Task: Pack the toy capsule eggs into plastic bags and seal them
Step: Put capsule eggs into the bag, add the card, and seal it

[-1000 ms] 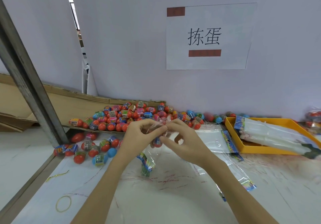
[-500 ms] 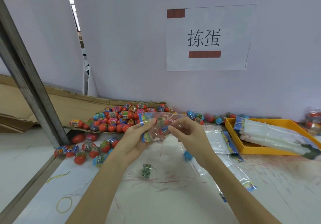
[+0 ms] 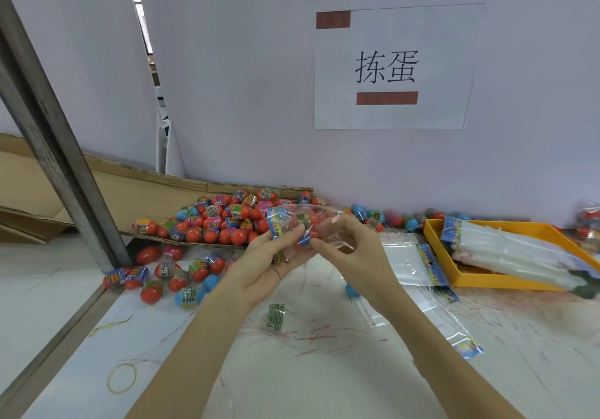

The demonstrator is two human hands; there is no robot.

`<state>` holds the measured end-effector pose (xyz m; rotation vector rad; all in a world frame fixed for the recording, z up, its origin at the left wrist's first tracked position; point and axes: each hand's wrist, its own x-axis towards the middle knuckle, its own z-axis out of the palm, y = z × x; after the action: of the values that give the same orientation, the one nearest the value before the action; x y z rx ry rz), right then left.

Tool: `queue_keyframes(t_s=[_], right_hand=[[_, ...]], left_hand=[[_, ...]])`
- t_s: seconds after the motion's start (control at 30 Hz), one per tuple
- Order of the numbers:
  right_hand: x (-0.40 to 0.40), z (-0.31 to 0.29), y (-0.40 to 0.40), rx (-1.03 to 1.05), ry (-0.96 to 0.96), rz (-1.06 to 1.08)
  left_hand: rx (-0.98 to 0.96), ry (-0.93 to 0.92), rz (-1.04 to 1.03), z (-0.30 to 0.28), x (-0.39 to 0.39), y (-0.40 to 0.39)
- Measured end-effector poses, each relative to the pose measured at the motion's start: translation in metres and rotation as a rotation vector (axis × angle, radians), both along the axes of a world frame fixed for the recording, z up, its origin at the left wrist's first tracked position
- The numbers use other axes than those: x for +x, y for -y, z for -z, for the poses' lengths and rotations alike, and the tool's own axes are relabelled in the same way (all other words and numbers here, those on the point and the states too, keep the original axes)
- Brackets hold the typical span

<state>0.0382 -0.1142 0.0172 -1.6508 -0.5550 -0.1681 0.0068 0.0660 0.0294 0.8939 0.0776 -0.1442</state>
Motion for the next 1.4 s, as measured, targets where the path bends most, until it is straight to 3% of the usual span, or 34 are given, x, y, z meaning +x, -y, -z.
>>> queue_keyframes(t_s=[0.3,0.53,0.77,1.03,1.1,1.23,1.4], right_hand=[[0.000,0.000,-0.001,-0.123,0.059,0.017],[-0.006,-0.004,-0.002,0.073,0.068,0.036],[-0.006,-0.001,-0.004,-0.015,0.078,-0.025],[-0.005,-0.007,-0.001,-0.044,0.112,0.009],[-0.003,-0.008,0.002,-0.085,0.127,0.035],[0.002,-0.009,0.009,0.002,0.132,0.142],[0.006,-0.010,0.014,-0.106,0.202,0.250]], left_hand=[[0.037,0.013,-0.040,0.001,0.002,0.000],[-0.018,0.031,0.004,-0.001,0.000,0.004],[0.098,0.064,-0.039,0.001,0.000,0.002],[0.089,0.070,-0.039,0.002,0.001,0.000],[0.170,0.063,-0.066,0.002,0.001,0.002],[0.622,0.172,-0.265,0.004,0.002,-0.001],[0.812,0.391,-0.335,0.007,0.003,-0.007]])
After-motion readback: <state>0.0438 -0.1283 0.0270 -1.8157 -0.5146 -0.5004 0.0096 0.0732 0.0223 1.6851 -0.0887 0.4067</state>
